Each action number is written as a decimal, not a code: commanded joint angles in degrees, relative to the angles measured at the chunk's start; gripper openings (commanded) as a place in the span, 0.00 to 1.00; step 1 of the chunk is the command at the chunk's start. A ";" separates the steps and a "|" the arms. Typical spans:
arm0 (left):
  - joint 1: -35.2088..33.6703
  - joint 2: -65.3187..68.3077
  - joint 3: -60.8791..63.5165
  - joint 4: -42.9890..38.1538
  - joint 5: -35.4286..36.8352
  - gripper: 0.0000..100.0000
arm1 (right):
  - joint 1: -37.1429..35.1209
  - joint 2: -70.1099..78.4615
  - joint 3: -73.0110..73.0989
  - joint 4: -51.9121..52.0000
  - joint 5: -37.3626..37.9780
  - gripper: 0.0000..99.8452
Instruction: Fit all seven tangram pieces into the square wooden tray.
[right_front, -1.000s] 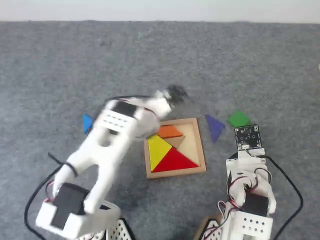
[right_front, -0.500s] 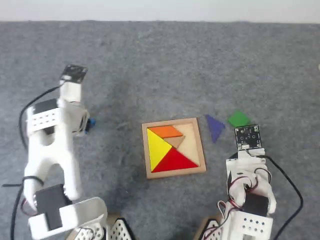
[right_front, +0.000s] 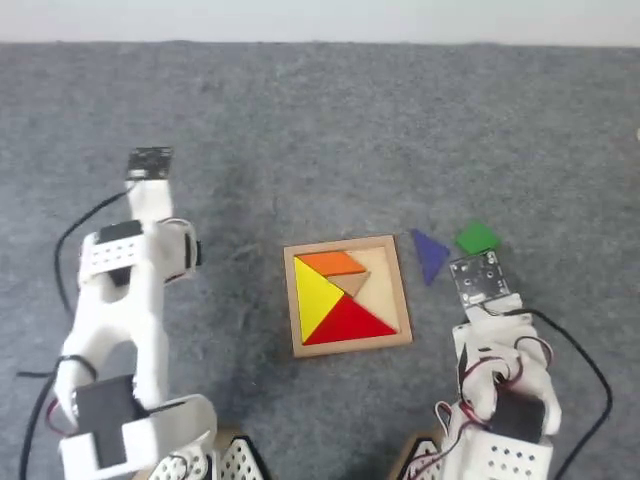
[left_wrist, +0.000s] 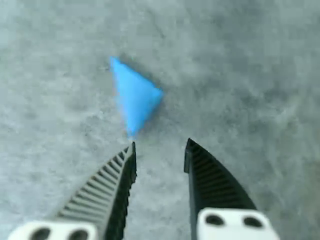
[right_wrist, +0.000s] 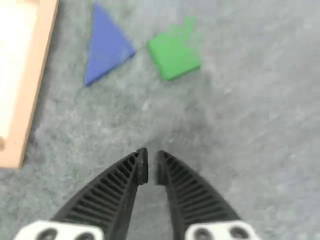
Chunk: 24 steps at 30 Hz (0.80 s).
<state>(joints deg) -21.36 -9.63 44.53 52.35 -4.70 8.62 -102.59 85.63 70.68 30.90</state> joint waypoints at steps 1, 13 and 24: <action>-1.05 -4.48 2.51 -3.52 3.43 0.16 | 0.75 8.57 -8.09 -2.24 0.53 0.22; -1.58 -6.24 6.46 -11.60 3.43 0.16 | -0.31 63.25 -37.45 -8.31 18.99 0.22; -1.58 -6.24 6.90 -13.54 3.34 0.16 | 0.66 84.44 -52.40 -5.93 39.03 0.22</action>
<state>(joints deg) -22.68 -13.49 51.82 40.13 -1.89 8.88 -21.27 38.95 63.74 65.54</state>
